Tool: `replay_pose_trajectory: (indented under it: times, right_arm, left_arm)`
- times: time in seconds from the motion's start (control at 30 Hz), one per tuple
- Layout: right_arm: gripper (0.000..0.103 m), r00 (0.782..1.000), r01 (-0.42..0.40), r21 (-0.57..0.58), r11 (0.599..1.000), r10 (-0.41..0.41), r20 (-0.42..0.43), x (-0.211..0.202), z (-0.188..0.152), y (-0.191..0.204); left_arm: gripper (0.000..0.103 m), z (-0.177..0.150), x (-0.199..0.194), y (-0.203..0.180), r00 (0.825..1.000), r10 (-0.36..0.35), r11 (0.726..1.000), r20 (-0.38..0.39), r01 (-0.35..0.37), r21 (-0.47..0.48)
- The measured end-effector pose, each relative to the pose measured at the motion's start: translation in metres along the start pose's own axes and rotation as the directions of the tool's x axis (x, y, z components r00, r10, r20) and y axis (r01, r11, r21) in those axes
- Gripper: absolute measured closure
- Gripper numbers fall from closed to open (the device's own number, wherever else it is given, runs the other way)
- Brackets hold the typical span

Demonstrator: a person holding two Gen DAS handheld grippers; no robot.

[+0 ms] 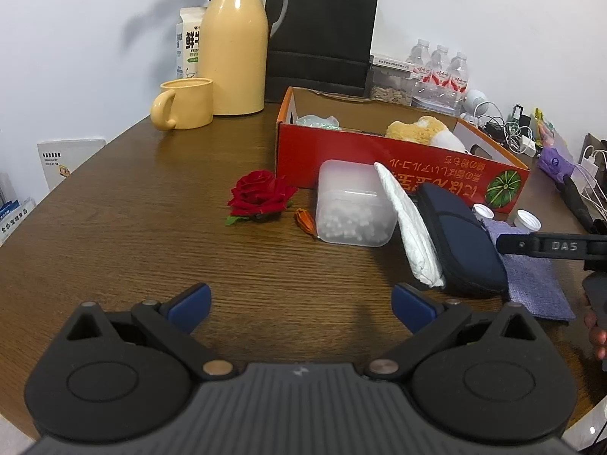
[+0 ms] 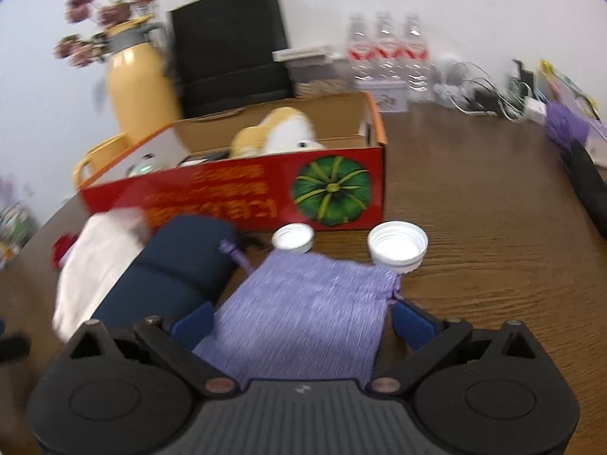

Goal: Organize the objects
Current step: 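Grasp the white tissue with the left gripper while the right gripper holds the purple bag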

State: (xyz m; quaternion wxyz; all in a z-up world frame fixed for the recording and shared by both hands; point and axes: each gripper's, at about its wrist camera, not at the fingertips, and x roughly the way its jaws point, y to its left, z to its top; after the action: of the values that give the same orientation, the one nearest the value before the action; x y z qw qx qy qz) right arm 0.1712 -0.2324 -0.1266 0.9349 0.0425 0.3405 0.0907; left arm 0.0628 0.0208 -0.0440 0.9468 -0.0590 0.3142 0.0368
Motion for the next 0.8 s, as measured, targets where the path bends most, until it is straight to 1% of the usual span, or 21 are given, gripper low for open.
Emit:
replay_pose_trajectory:
  times: [0.07,0.1,0.13,0.17,0.23,0.27,0.33,0.37,0.4,0.43,0.47,0.53,0.6,0.7,0.8]
  right_arm:
    - [0.0,1.0,0.025,-0.039,0.999,-0.025,0.002,0.003,-0.003,0.008]
    - [0.002,1.0,0.03,-0.061,0.998,-0.03,0.008,0.003,-0.006,0.011]
    - [0.008,1.0,0.021,-0.066,0.998,-0.02,0.014,0.002,-0.007,0.013]
    - [0.012,1.0,0.014,-0.07,0.997,-0.013,0.02,0.001,-0.008,0.014]
    - [0.026,1.0,0.001,-0.071,0.998,0.001,0.031,-0.002,-0.009,0.015]
    - [0.031,0.999,-0.005,-0.07,0.998,0.007,0.037,-0.003,-0.009,0.014]
    - [0.053,0.998,-0.021,-0.057,0.998,0.024,0.05,-0.006,-0.01,0.013]
    - [0.06,0.998,-0.036,-0.047,0.998,0.039,0.056,-0.008,-0.01,0.011]
    - [0.072,0.997,-0.049,-0.035,0.998,0.051,0.063,-0.009,-0.01,0.009]
    - [0.08,0.995,-0.063,-0.024,0.998,0.065,0.08,-0.012,-0.011,0.006]
    - [0.084,0.993,-0.074,-0.019,0.997,0.075,0.096,-0.015,-0.012,0.005]
    - [0.087,0.989,-0.084,-0.02,0.996,0.086,0.119,-0.019,-0.013,0.003]
    - [0.087,0.983,-0.106,-0.023,0.994,0.108,0.149,-0.025,-0.014,0.001]
    - [0.087,0.974,-0.114,-0.032,0.993,0.118,0.195,-0.031,-0.015,0.001]
    - [0.087,0.969,-0.116,-0.048,0.992,0.124,0.215,-0.035,-0.015,0.003]
  left_arm:
    - [0.0,0.0,0.001,0.001,1.0,-0.001,1.0,-0.002,0.001,-0.004]
    - [0.0,-0.001,0.001,0.001,1.0,-0.001,1.0,-0.002,0.001,-0.006]
    - [0.0,-0.001,0.001,0.002,1.0,-0.001,1.0,-0.003,0.001,-0.008]
    - [0.0,0.0,0.002,0.002,1.0,-0.002,1.0,-0.004,0.002,-0.009]
    - [0.0,0.0,0.001,0.001,1.0,-0.004,1.0,-0.003,0.004,-0.007]
    - [0.0,0.0,0.001,0.001,1.0,-0.004,1.0,-0.002,0.004,-0.007]
    - [0.0,0.0,0.001,0.0,1.0,-0.003,1.0,-0.002,0.003,-0.006]
    - [0.0,0.0,0.001,-0.001,1.0,-0.003,1.0,-0.001,0.003,-0.004]
    - [0.0,0.001,0.001,-0.002,1.0,-0.003,1.0,0.0,0.003,-0.001]
    - [0.0,0.002,0.002,-0.003,1.0,-0.005,1.0,0.001,0.005,0.001]
    - [0.0,0.003,0.003,-0.005,1.0,-0.009,1.0,0.003,0.008,0.003]
    - [0.0,0.006,0.005,-0.009,1.0,-0.016,1.0,0.007,0.016,0.005]
    - [0.0,0.01,0.008,-0.014,0.999,-0.034,0.999,0.013,0.033,0.005]
    - [0.0,0.015,0.012,-0.023,0.997,-0.069,0.998,0.027,0.069,0.0]
    - [0.0,0.022,0.019,-0.032,0.996,-0.086,0.996,0.034,0.086,-0.007]
